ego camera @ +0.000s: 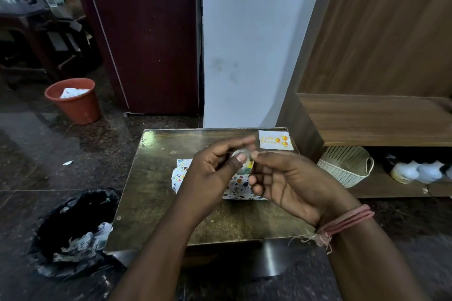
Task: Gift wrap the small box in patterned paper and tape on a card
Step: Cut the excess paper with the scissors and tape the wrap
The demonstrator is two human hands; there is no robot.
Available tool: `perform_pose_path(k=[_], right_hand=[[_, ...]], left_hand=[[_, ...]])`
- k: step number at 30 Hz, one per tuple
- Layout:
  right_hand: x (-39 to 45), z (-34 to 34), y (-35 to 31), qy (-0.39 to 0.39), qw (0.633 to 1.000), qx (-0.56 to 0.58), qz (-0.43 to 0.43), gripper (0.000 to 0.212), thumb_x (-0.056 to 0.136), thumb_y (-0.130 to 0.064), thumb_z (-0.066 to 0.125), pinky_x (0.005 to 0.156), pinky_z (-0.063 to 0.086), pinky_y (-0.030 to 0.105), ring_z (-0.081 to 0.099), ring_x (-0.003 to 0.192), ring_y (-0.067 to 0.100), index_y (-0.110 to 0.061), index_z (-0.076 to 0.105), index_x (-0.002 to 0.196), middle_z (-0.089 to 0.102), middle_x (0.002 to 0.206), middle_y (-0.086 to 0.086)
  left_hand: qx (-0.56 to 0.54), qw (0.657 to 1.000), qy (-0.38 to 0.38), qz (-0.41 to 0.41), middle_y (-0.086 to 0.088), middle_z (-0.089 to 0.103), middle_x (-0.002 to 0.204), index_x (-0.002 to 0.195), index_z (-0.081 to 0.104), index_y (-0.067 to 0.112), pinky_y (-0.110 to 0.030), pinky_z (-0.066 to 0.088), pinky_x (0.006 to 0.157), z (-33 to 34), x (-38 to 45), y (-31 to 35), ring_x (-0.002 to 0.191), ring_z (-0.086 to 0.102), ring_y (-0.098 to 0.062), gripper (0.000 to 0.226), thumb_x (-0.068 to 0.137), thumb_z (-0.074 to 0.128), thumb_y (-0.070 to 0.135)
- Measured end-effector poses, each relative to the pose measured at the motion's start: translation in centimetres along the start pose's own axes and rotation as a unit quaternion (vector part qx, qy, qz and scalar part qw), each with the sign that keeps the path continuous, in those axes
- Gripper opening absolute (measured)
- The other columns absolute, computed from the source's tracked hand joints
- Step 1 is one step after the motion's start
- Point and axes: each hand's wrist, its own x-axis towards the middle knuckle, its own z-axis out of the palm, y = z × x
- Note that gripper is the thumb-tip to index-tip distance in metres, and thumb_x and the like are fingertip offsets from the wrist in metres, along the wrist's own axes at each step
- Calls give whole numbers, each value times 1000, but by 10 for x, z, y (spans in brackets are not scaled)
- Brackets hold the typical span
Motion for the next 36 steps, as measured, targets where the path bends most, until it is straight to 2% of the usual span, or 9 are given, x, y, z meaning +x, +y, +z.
perform_pose_path(k=[3,8,13,16,21,26,29,32,36], right_hand=[[3,1,14,40,997,5,-63,25,99,-14,57,59,55,31,63,71,25,5,58,116,65,82,15],[13,-8,20,44,984,-63,-163,29,98,-25,55,74,57,37,66,82,30,-5,70,112,66,95,13],[24,-10,22,43,974,-117,-188,30,80,-15,74,68,56,30,66,75,26,-2,71,107,69,84,17],[32,-11,26,81,972,-118,-188,9,88,-11,73,66,54,36,64,69,28,-6,76,96,68,78,19],[37,-11,27,82,985,-50,-140,6,91,-6,69,53,45,28,54,62,17,-4,73,92,64,77,12],[41,-8,28,63,993,20,-101,24,90,-10,68,52,37,24,46,59,9,4,70,109,60,79,7],[43,0,31,68,989,35,-128,32,90,-10,68,51,34,23,42,57,8,11,63,115,60,92,16],[46,5,31,88,980,36,-173,22,89,-12,70,50,31,23,36,55,9,3,69,105,60,97,19],[48,2,28,116,969,59,-210,8,89,-8,70,49,28,25,31,56,13,-5,74,96,55,83,14]], left_hand=[[-31,998,53,-25,1,79,105,112,77,16,-21,53,83,-4,3,-5,95,71,-7,21,96,67,7],[-33,995,72,-55,7,75,87,108,77,14,-20,53,73,-8,5,-9,80,66,-5,17,97,66,8],[-40,993,80,-84,1,77,95,108,78,16,-36,60,79,-14,9,-15,89,69,-14,17,98,66,9],[-30,993,68,-88,3,75,94,111,76,14,-32,58,76,-15,8,-16,87,67,-11,19,97,66,7],[-65,991,9,-116,-13,72,113,120,74,13,-46,63,82,-16,5,-15,93,74,-33,33,94,66,-5],[-102,983,-3,-153,-26,67,112,119,74,16,-36,63,68,-15,4,-11,78,74,-30,42,98,52,-12],[-196,961,-23,-195,-20,69,97,126,70,15,-25,59,56,-14,5,-6,65,68,-19,51,96,42,-15],[-286,930,-35,-227,-12,67,89,128,69,14,-21,58,53,-19,6,-2,59,65,-12,54,96,36,-13],[-322,907,-45,-268,-10,65,87,132,69,14,-19,58,53,-20,6,-2,57,64,-10,55,97,34,-10]])
